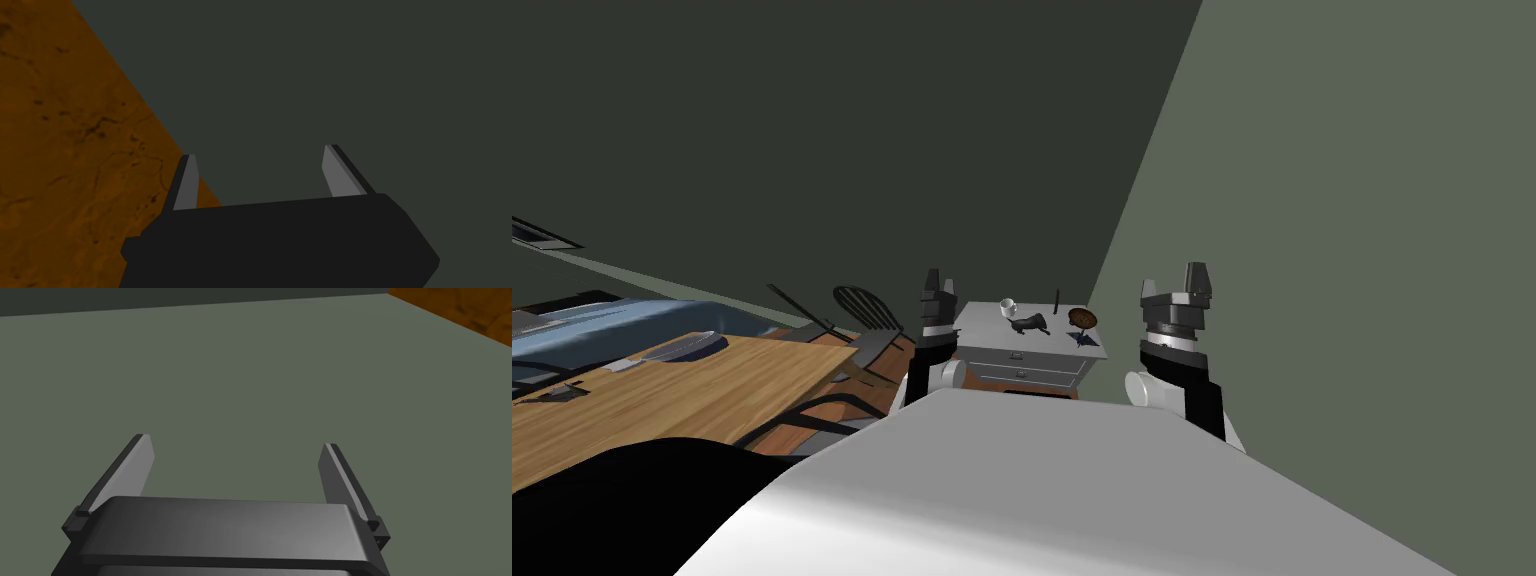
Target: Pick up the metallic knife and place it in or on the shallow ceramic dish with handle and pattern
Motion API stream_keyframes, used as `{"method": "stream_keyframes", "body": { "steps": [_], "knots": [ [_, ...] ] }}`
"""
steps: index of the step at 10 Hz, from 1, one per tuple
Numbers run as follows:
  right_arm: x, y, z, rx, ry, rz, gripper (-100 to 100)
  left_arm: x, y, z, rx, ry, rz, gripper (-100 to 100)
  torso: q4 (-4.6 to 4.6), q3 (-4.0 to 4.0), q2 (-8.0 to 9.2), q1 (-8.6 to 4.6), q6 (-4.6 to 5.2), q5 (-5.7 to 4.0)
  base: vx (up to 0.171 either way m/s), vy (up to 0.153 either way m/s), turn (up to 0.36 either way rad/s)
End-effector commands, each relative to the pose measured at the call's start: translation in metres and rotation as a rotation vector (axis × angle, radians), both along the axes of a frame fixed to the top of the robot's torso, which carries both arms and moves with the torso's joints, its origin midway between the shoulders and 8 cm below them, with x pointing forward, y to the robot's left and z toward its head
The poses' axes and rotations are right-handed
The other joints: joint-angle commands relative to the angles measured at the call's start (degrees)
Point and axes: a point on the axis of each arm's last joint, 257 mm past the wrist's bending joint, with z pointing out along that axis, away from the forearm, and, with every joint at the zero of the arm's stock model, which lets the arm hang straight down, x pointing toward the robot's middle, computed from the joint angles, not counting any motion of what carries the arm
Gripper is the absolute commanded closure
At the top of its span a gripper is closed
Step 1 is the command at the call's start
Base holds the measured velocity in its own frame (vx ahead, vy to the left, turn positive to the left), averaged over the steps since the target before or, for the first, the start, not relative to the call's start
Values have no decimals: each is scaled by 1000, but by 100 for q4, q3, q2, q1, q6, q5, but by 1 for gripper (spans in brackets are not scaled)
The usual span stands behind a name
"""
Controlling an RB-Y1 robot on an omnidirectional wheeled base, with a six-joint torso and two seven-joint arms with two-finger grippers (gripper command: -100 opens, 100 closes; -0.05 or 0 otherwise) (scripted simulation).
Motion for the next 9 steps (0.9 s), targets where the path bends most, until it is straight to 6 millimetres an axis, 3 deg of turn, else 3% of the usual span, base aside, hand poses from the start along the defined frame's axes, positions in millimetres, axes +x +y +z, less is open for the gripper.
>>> {"method": "stream_keyframes", "body": {
  "steps": [1,5,9],
  "knots": [
    [5,4,-7,-23,27,20,-100,0,0,0,0,0,0,0,0,0,0,0,0,0,-21,3,28],
    [24,18,-55,-71,171,92,-100,0,0,0,0,0,0,0,7,19,34,7,-1,1,-86,20,66],
    [38,33,-145,-91,410,175,-100,0,0,0,0,0,0,0,12,32,55,21,-1,4,-137,53,117]
  ]
}}
